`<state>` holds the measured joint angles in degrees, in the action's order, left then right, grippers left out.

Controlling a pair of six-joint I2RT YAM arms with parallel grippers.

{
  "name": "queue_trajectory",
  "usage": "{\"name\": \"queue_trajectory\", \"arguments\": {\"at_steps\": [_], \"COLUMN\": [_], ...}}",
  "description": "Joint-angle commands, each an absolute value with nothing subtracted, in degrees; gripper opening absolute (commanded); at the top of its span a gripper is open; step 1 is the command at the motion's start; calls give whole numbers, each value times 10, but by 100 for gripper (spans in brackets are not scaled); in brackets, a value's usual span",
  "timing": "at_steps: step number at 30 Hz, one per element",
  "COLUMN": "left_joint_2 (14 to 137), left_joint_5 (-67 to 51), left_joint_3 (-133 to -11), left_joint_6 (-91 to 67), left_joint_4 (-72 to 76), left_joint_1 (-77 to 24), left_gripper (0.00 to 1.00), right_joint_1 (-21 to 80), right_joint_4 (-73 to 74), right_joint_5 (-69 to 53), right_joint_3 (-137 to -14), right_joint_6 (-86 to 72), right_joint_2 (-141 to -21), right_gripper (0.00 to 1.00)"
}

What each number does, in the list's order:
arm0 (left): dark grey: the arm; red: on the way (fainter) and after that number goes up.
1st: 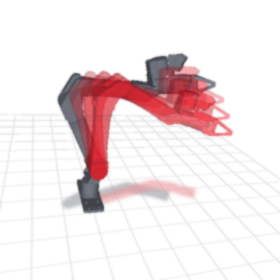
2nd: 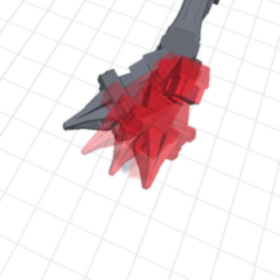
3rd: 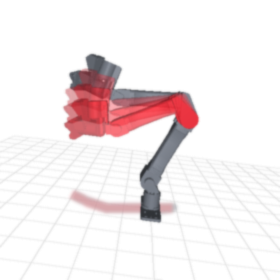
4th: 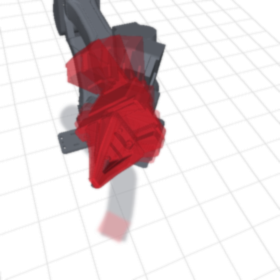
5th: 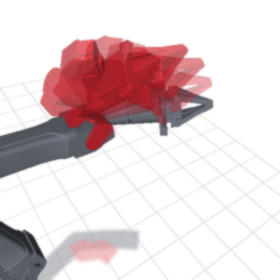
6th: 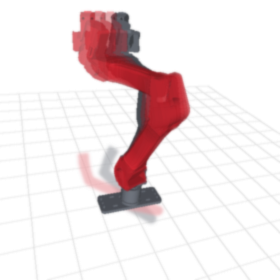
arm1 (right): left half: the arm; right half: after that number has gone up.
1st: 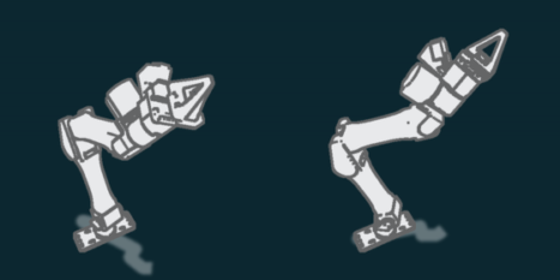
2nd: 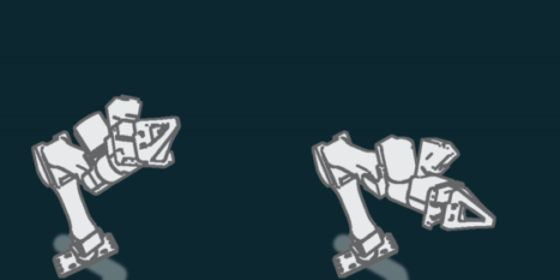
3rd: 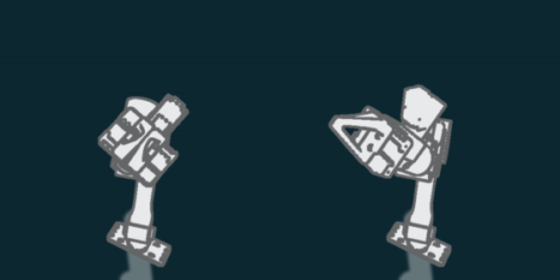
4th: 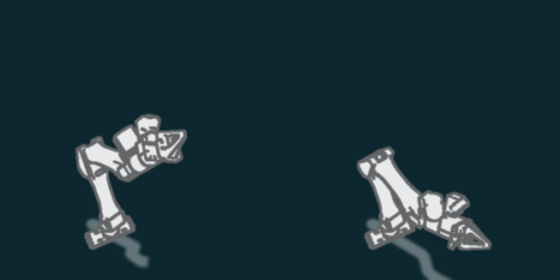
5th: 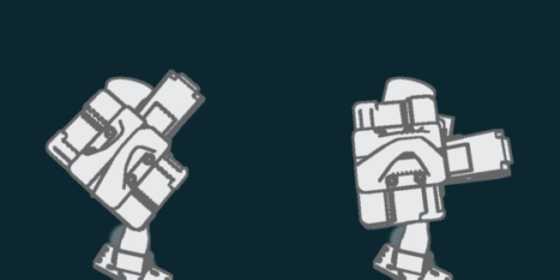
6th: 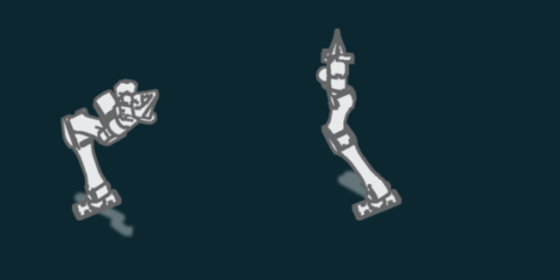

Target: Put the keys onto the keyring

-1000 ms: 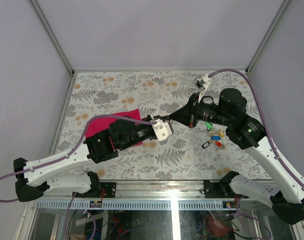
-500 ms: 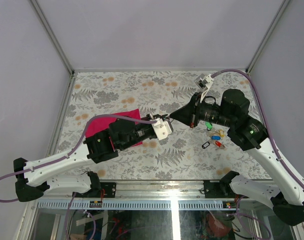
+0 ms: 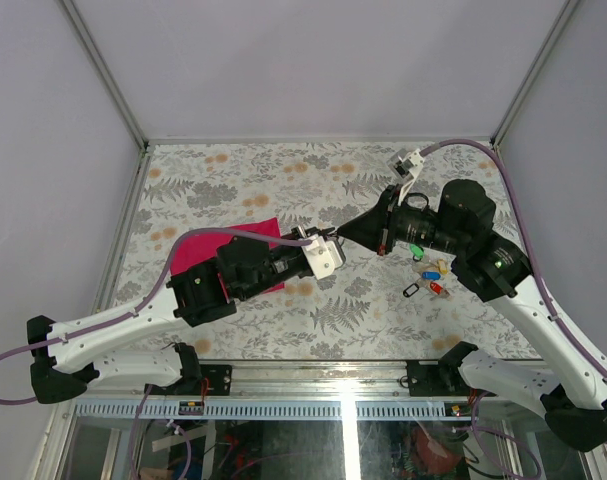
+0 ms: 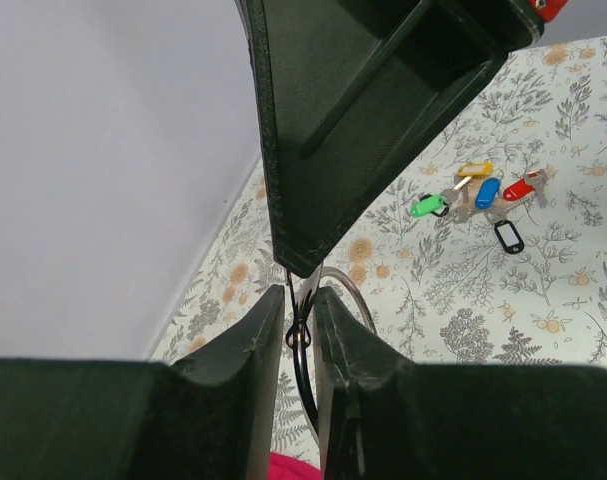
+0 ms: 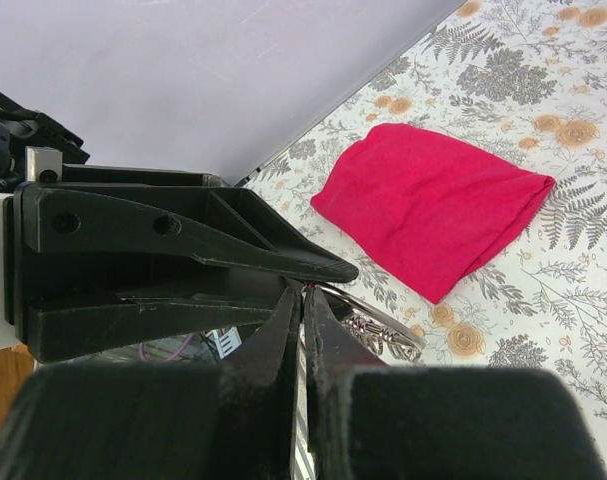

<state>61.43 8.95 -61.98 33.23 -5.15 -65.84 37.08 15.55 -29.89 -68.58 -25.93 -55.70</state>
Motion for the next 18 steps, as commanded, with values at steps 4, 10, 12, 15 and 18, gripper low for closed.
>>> {"name": "queue_trajectory", "arguments": {"at_steps": [4, 10, 12, 15, 18], "left_joint_2": [604, 602, 600, 596, 598], "left_joint_5": [96, 99, 104, 117, 149], "left_joint_3": [-626, -626, -625, -626, -642], "left_joint_6": [329, 328, 329, 320, 296], "left_joint_4": [10, 9, 11, 10, -14], "left_joint_1": [-657, -657, -658, -657, -657], "left_gripper": [13, 0, 0, 0, 0], "right_joint_1": [371, 371, 371, 371, 371], "right_joint_4": [124, 129, 133, 135, 143], "right_joint_5": [-314, -309, -306, -300, -290], "right_joint_3": [-688, -689, -689, -690, -696], "right_joint_6": [-268, -263, -261, -257, -250], "right_joint_2": [-545, -541, -541, -538, -535], "right_gripper": [0, 0, 0, 0, 9]}}
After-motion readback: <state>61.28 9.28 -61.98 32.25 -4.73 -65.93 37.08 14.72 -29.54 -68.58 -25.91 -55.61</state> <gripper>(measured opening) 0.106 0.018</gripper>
